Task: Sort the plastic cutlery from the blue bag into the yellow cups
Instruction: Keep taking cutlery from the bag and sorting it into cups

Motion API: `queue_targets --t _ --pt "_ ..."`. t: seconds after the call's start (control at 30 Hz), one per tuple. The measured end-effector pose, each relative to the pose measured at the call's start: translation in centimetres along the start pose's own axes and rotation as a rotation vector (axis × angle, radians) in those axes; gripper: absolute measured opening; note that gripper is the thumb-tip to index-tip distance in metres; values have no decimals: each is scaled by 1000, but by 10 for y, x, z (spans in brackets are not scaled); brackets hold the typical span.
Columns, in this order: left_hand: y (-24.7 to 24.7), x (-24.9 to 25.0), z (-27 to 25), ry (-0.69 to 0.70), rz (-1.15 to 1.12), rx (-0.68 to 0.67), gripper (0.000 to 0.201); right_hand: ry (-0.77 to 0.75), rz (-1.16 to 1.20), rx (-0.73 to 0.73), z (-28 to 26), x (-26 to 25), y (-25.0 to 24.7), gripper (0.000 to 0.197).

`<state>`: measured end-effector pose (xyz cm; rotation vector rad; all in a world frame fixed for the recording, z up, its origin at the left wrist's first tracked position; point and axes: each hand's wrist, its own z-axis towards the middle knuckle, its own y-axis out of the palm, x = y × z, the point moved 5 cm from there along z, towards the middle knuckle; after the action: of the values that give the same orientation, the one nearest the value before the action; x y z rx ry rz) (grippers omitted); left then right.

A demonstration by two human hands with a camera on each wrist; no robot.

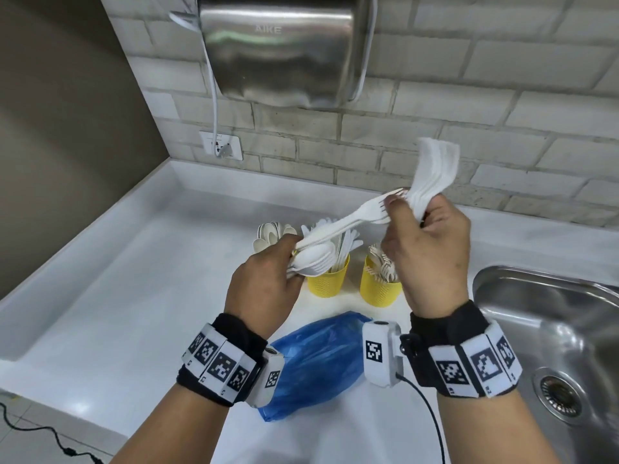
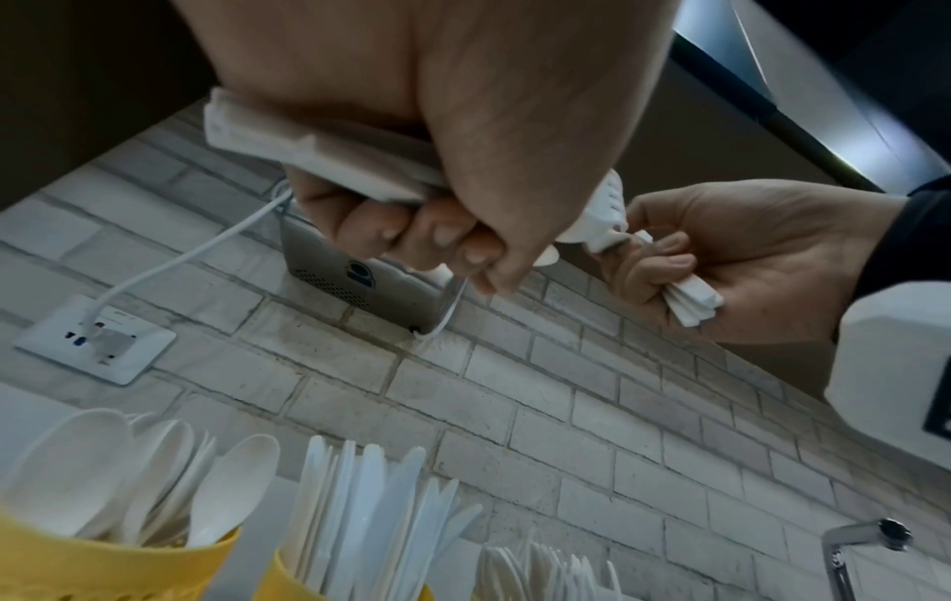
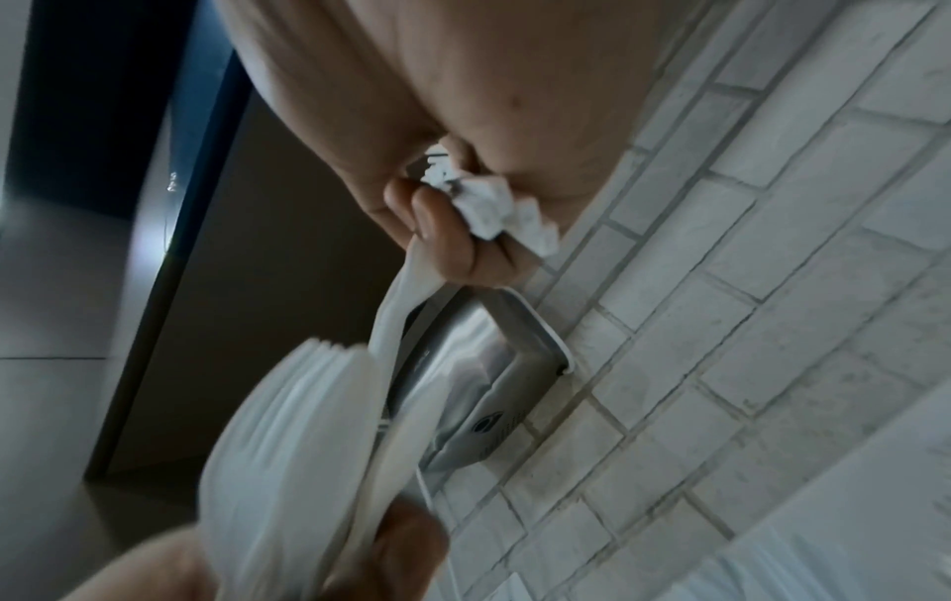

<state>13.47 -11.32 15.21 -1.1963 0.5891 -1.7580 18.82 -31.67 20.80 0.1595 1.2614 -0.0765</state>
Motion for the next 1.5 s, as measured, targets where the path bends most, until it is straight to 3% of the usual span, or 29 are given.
queue_targets --t 0.17,0.27,0.37,0.5,0.6,0.67,0.87,1.0,1.1,1.3,1.4,1.5 --pt "-5 -41 3 -298 -171 69 8 -30 88 142 14 -2 -24 24" --pt "-16 -51 6 -472 -340 154 24 -59 -73 107 17 7 -25 29" --pt "-27 -33 11 -419 -481 108 13 -71 -198 -9 13 15 -14 32" --pt "-24 4 12 -274 -583 -153 11 -36 -181 -211 5 18 8 25" --pt "-16 15 6 -241 -591 -287 34 41 -39 -272 2 20 16 21" --pt "-12 19 4 -244 -618 -321 38 73 30 -286 0 20 20 14" --pt "-13 22 4 -241 -797 -268 15 161 152 -258 -5 30 20 20" --pt "-13 30 7 -270 -883 -207 20 241 239 -346 -17 41 36 13" --pt "-10 38 7 -256 -906 -212 42 255 240 -386 -26 44 47 15" --pt "-8 41 9 -282 -922 -196 45 278 219 -265 -25 50 49 28" --pt "-3 33 7 -323 -977 -213 20 311 302 -185 -19 53 44 29" --pt "-1 24 7 -313 -904 -180 18 262 388 -129 -9 43 34 26"
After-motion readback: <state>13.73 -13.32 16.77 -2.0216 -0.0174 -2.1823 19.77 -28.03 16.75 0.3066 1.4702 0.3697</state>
